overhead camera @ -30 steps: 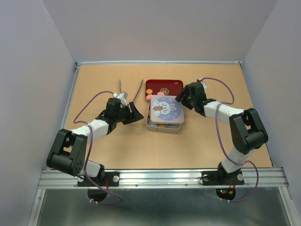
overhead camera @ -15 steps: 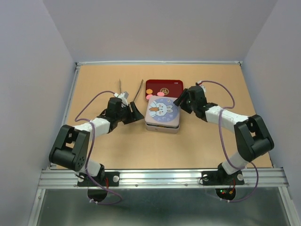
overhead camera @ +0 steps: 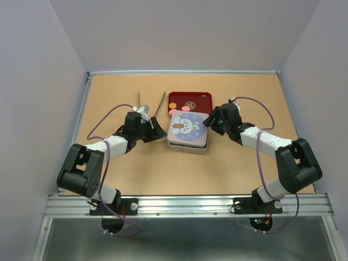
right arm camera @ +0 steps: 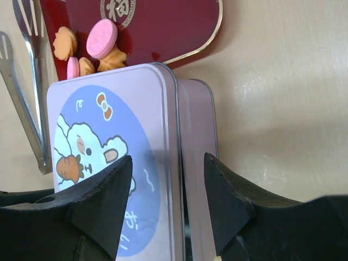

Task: Pack the cookies

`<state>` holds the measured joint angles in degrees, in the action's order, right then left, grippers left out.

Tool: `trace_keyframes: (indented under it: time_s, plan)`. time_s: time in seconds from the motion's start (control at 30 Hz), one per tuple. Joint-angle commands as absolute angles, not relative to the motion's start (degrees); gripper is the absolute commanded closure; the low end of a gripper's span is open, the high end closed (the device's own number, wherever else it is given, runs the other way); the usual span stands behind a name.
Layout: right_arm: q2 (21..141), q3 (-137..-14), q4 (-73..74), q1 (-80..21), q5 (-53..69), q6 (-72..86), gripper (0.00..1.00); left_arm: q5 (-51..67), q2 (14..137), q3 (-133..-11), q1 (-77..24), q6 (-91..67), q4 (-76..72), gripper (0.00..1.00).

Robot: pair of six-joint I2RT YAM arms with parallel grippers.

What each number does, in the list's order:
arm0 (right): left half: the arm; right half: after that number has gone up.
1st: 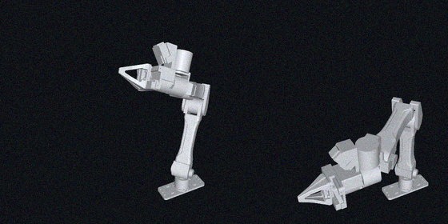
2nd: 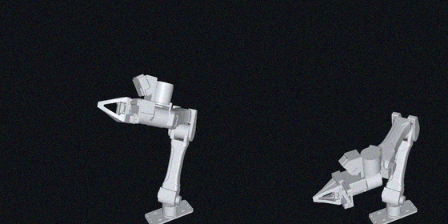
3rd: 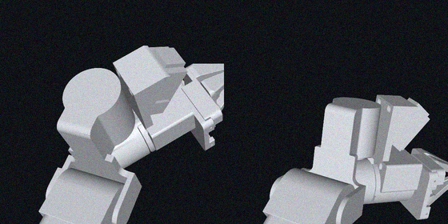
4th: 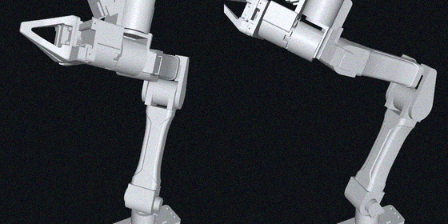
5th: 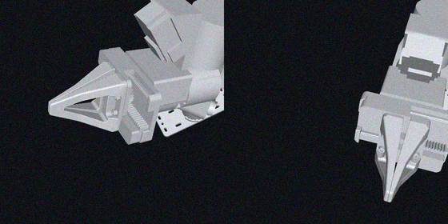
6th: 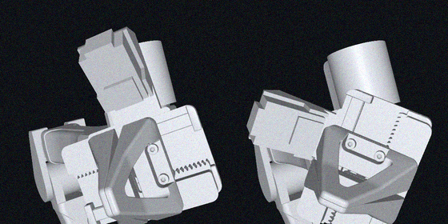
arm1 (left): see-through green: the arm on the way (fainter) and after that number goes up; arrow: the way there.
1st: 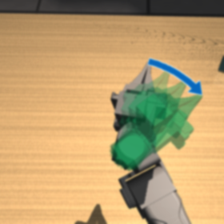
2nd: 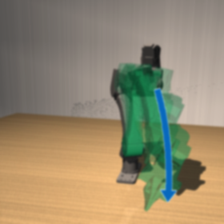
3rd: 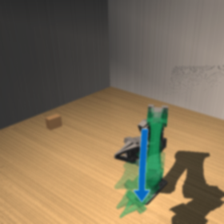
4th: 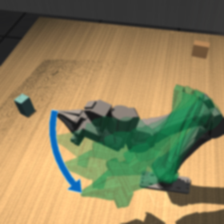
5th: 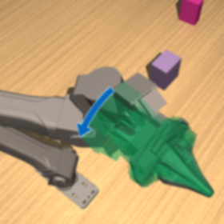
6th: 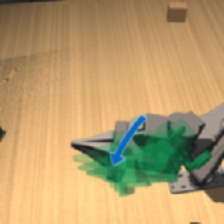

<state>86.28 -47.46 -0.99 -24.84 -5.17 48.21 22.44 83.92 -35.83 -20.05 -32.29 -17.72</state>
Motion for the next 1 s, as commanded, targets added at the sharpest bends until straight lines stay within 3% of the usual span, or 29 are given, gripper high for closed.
trace_keyframes:
  time_s: [0.0,0.43,0.97]
  plan:
    - [84.11,-47.63,-0.88,-25.22,-8.26,46.15,0.4,22.5,81.91,-37.18,-20.48,-32.08,-18.9,0.33]
    - [89.65,-51.15,-0.97,-25.4,-7.21,46.14,0.43,19.34,80.86,-38.32,-22.76,-30.85,-15.83,0.33]
    - [85.26,-48.17,-0.97,-25.66,-4.84,46.76,0.46,18.28,78.49,-36.48,-23.38,-30.85,-14.59,0.33]
